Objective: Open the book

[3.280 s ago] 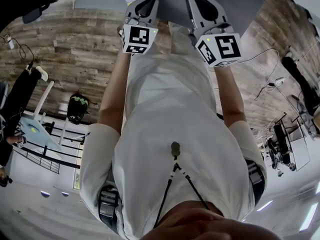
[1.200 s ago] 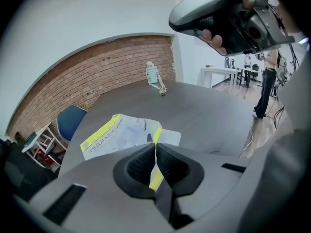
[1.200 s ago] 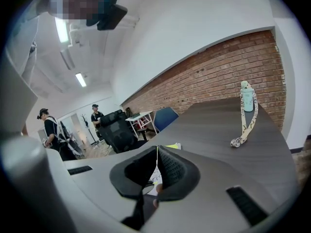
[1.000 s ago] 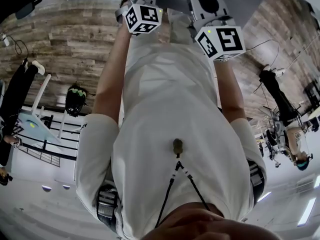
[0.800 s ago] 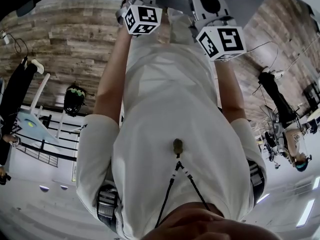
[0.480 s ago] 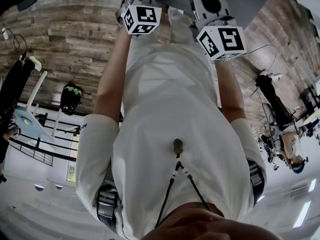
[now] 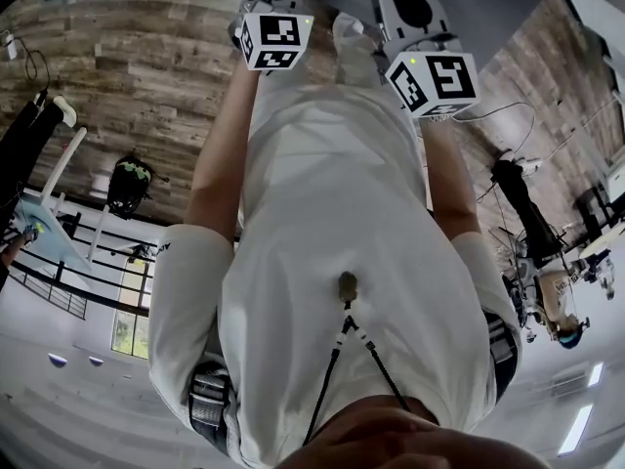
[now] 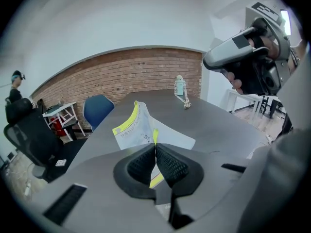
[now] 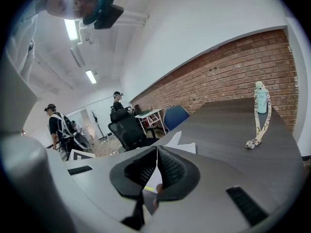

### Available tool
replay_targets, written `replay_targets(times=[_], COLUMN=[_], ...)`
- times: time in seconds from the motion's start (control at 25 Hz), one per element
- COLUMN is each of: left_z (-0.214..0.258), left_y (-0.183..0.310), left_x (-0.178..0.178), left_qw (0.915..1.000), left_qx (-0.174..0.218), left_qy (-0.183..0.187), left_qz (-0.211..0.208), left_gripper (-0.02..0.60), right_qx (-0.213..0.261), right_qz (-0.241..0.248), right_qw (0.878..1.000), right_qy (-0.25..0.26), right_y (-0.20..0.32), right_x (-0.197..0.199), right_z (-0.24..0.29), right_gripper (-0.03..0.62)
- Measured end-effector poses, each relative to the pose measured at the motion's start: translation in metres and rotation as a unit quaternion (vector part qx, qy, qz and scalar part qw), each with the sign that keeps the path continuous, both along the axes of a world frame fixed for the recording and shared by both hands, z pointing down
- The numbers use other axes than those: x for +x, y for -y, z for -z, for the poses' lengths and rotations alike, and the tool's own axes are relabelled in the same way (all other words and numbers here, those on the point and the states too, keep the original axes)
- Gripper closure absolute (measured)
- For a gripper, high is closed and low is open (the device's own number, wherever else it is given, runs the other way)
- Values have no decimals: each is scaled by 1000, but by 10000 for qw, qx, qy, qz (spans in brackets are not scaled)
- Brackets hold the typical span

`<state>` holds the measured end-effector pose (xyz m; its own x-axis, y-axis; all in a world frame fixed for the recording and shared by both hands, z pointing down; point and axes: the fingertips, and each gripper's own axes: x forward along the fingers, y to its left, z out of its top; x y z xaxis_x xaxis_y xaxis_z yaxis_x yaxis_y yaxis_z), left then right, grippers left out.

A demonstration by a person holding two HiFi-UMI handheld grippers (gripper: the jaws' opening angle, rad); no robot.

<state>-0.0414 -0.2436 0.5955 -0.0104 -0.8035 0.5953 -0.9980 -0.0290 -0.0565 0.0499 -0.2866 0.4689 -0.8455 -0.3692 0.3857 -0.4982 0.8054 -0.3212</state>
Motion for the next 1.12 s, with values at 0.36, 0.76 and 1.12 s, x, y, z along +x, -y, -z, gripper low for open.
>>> replay_targets(times=[0.36, 0.76, 1.12], left_z=[7, 16, 17], left_y=[-22, -48, -74], left_x=[-26, -56, -88], left_qw=[9981, 9923, 9861], left_qx=[110, 264, 298], left_qy=[-267, -510, -565], left_qz=[538, 1097, 1531], left_gripper=[557, 557, 557], right_qx=[-2, 11, -10], right_qz=[277, 561, 794], right_qw=[9996, 9984, 9968], right_qy=[22, -5, -13], right_y=[-13, -26, -39], right_x=[-20, -43, -66], right_z=[1, 0, 0], right_gripper=[557, 557, 557])
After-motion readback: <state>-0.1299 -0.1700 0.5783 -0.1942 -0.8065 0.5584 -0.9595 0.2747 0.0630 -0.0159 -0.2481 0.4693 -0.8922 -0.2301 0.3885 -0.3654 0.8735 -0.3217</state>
